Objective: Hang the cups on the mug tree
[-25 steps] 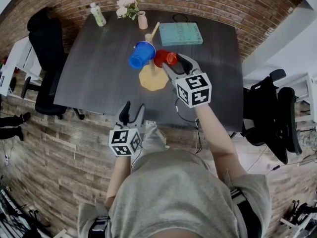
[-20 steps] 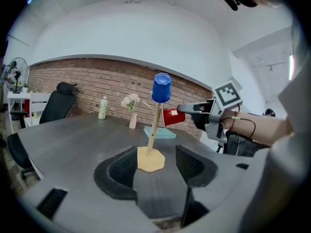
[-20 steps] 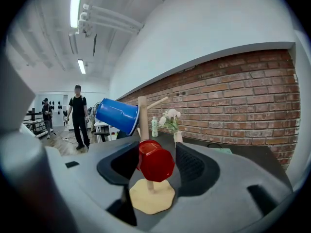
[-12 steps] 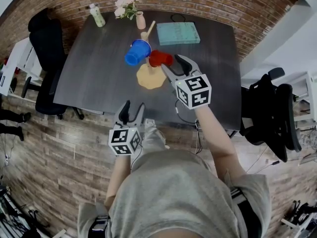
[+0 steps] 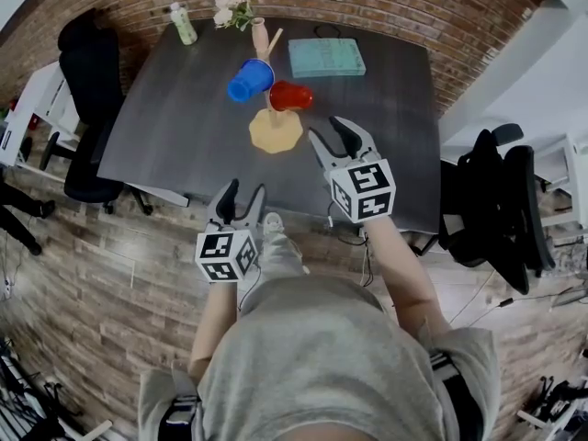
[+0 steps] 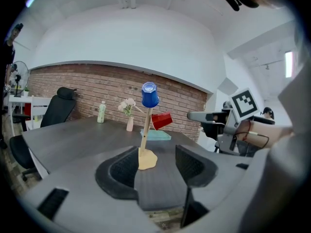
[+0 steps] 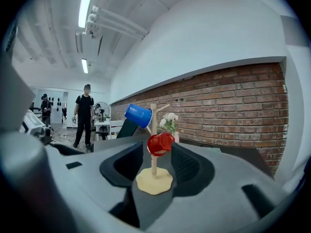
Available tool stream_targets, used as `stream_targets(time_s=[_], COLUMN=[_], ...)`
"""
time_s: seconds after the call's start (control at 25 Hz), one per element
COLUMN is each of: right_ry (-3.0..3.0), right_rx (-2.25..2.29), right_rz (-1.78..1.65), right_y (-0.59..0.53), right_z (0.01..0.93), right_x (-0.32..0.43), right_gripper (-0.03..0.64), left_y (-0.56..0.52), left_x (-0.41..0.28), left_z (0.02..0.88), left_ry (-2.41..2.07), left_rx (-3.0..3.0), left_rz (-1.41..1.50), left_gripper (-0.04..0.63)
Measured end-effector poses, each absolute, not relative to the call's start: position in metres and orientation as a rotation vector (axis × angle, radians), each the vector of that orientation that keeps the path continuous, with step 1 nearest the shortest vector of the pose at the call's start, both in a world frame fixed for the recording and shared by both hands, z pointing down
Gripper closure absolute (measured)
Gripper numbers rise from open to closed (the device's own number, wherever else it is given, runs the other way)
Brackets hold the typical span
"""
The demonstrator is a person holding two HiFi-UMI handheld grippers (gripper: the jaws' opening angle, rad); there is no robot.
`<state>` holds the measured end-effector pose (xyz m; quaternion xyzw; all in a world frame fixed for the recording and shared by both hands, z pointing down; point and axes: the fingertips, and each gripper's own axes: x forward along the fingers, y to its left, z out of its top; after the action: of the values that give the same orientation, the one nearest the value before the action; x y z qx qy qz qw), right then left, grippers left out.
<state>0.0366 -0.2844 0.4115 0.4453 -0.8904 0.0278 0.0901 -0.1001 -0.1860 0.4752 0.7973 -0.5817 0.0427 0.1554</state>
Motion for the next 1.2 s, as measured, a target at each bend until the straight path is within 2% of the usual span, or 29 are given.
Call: stream_targets(time_s=[0.08, 0.32, 0.8, 1.2], right_ry=[-2.645, -2.645, -2.639, -2.672], right_rx=[1.335, 1.365, 1.403, 1.4], right_rz=[0.092, 0.094, 0.093, 0.065], right_y=[-0.271, -0.233, -0.174, -0.15], right_z=[0.414, 0.419, 0.428, 0.429], right_x=[0.041, 0.054, 0.071, 0.075], right_gripper=[0.451, 0.517, 0.614, 0.615], left_y=[-0.179, -0.158, -0.124, -0.11], left_x=[-0.098, -0.091, -0.082, -0.074], left_z=[0.473, 0.468, 0.46, 0.454], left_ry=[-1.682, -1.722, -1.781, -1.787], left_rx=[2.285, 2.284, 2.28, 2.291], left_rz=[0.118, 0.121, 0.113, 0.093], left_gripper=[0.371, 0.457, 0.55, 0.583])
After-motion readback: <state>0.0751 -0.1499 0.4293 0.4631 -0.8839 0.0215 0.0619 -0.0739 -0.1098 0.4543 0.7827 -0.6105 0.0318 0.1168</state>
